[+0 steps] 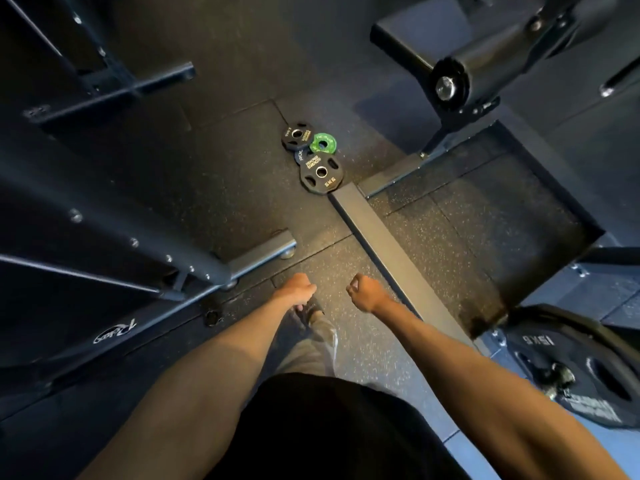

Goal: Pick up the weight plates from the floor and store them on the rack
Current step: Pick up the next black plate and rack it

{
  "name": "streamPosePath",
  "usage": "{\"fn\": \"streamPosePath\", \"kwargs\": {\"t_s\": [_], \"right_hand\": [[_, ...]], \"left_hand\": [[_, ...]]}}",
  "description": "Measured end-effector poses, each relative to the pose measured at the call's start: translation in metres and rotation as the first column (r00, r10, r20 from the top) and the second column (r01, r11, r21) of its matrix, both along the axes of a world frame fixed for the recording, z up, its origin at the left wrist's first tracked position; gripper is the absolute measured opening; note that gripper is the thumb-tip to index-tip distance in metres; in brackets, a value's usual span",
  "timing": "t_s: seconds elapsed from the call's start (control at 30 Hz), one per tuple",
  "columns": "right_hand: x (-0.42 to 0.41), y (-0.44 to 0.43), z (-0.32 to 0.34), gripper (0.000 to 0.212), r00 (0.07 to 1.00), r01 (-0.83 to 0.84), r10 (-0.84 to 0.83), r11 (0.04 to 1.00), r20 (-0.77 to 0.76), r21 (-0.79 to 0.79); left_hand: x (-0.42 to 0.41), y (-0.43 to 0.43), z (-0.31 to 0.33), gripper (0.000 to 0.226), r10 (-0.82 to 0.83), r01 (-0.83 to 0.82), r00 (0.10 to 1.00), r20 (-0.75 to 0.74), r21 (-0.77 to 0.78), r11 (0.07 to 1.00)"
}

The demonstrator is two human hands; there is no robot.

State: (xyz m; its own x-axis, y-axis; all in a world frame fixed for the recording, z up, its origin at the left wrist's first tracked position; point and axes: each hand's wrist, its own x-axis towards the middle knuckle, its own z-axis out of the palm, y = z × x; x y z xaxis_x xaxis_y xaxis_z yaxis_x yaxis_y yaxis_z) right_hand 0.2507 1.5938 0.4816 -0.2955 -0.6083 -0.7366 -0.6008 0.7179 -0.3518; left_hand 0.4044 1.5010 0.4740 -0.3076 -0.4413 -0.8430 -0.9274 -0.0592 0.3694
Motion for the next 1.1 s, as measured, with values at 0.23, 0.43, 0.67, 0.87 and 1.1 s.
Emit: {"fn": "streamPosePath", "kwargs": {"t_s": [0.23, 0.43, 0.67, 0.87, 1.1], "right_hand": [[-0.063, -0.140, 0.006, 0.028, 0.999, -0.037, 0.037, 0.999, 0.035, -0.005], [-0.098, -0.250, -0.006, 0.028, 0.995, -0.080, 0.081, 0.997, 0.066, -0.017], [-0.167, -0.389, -0.092, 0.015, 0.988, -0.074, 0.074, 0.997, 0.136, 0.000], [-0.229, -0.492, -0.197, 0.009, 0.988, -0.017, 0.003, 0.996, 0.152, 0.090], [-0.279, -0.559, -0.370, 0.020, 0.993, -0.038, 0.019, 0.986, 0.117, 0.162]], "left_hand": [[-0.060, -0.131, 0.004, 0.019, 0.169, -0.166, 0.980, -0.109, 0.032, 0.986], [-0.096, -0.218, -0.025, 0.017, 0.349, -0.340, 0.933, -0.090, 0.105, 0.935], [-0.164, -0.352, -0.097, 0.019, 0.461, -0.454, 0.884, -0.076, 0.096, 0.886], [-0.233, -0.457, -0.198, 0.021, 0.531, -0.523, 0.846, -0.046, 0.116, 0.844], [-0.270, -0.505, -0.362, 0.030, 0.554, -0.555, 0.830, 0.058, 0.179, 0.812]]}}
